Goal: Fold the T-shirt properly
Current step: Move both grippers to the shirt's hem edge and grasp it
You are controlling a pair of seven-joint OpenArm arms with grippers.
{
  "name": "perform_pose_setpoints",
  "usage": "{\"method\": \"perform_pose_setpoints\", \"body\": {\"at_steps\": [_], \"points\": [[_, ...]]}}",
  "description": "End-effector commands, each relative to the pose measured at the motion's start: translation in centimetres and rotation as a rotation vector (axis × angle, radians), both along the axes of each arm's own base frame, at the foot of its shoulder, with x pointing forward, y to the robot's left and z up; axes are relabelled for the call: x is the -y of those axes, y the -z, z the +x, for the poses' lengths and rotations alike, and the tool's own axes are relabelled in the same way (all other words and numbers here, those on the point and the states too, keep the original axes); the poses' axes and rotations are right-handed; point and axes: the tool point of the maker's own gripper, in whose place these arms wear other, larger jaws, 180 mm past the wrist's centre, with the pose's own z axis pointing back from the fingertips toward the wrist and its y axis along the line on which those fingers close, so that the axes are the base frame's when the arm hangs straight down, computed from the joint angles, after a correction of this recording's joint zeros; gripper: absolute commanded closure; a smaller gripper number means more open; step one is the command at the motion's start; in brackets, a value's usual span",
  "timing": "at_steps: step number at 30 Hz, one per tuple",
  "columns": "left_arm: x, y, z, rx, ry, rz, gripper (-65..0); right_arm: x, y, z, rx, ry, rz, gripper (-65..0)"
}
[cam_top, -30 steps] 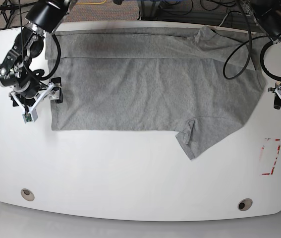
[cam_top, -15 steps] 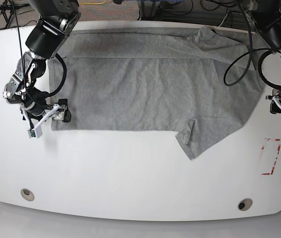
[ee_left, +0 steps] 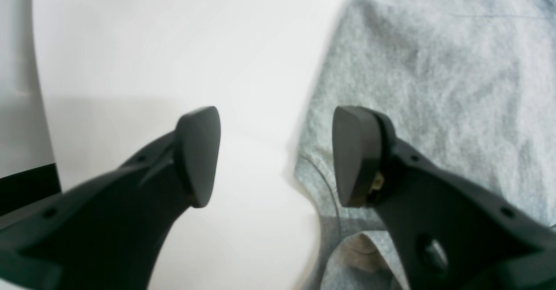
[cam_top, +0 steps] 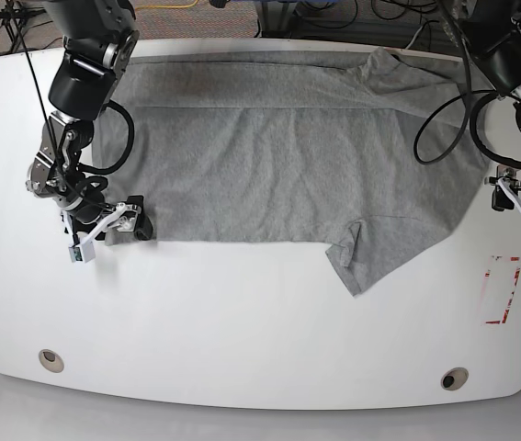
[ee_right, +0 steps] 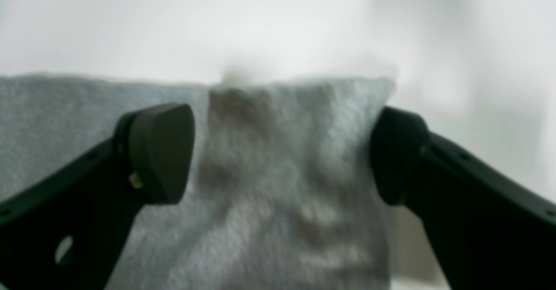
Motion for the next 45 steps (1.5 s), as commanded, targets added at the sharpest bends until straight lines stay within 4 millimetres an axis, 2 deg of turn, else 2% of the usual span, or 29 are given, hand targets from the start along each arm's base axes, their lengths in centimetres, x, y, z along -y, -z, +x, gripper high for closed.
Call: {"method": "perform_pose_setpoints", "body": {"at_steps": [1, 4, 7, 8, 10, 14, 15, 17, 21, 29, 41, 45], "points": [[-0.4, -1.5, 0.9, 0.049, 0.006, 0.018, -38.2, 0.2, 0.1, 0.1, -0.015, -0.019, -0.015, -57.5], [-0.3, -1.6, 1.1, 0.062, 0.008, 0.014, -38.2, -0.1, 0.2, 0.1, -0.015, -0.024, -0.012, -50.7], [-0.2, -1.2, 1.5, 0.077, 0.010, -0.008, -38.2, -0.3, 0.2, 0.2, -0.014, -0.026, -0.010, -38.8], [-0.2, -0.7, 1.7, 0.080, 0.009, -0.027, -38.2, -0.3, 0.2, 0.2, -0.014, -0.026, -0.010, -31.4], [-0.1, 0.3, 1.8, 0.071, 0.003, -0.059, -38.2, -0.3, 0.2, 0.1, -0.015, -0.025, -0.010, -20.6], [0.1, 1.9, 2.9, 0.064, -0.012, -0.138, -39.0, -0.3, 0.3, 0.1, -0.017, -0.027, -0.009, -2.7], [0.1, 2.1, 3.1, 0.063, -0.015, -0.151, -39.7, -0.3, 0.3, 0.1, -0.017, -0.027, -0.011, -1.3], [0.4, 3.2, 3.7, 0.055, -0.027, -0.203, -44.3, -0.3, 0.3, 0.1, -0.017, -0.027, -0.011, 0.0], [1.4, 4.4, 5.2, 0.066, -0.020, -0.272, -51.5, -0.2, 0.2, 0.1, -0.018, -0.027, -0.013, -1.7], [4.7, 5.9, 8.0, 0.074, 0.047, -0.357, -52.1, -0.2, 0.2, 0.1, -0.018, -0.027, -0.015, -1.6], [6.7, 9.0, 8.6, 0.014, 0.008, -0.499, -52.1, -0.2, 0.3, -0.1, -0.021, -0.028, -0.016, -1.6], [8.7, 9.6, 8.9, 0.005, 0.023, -0.536, -51.8, -0.2, 0.4, -0.1, -0.022, -0.028, -0.016, -1.6]]}}
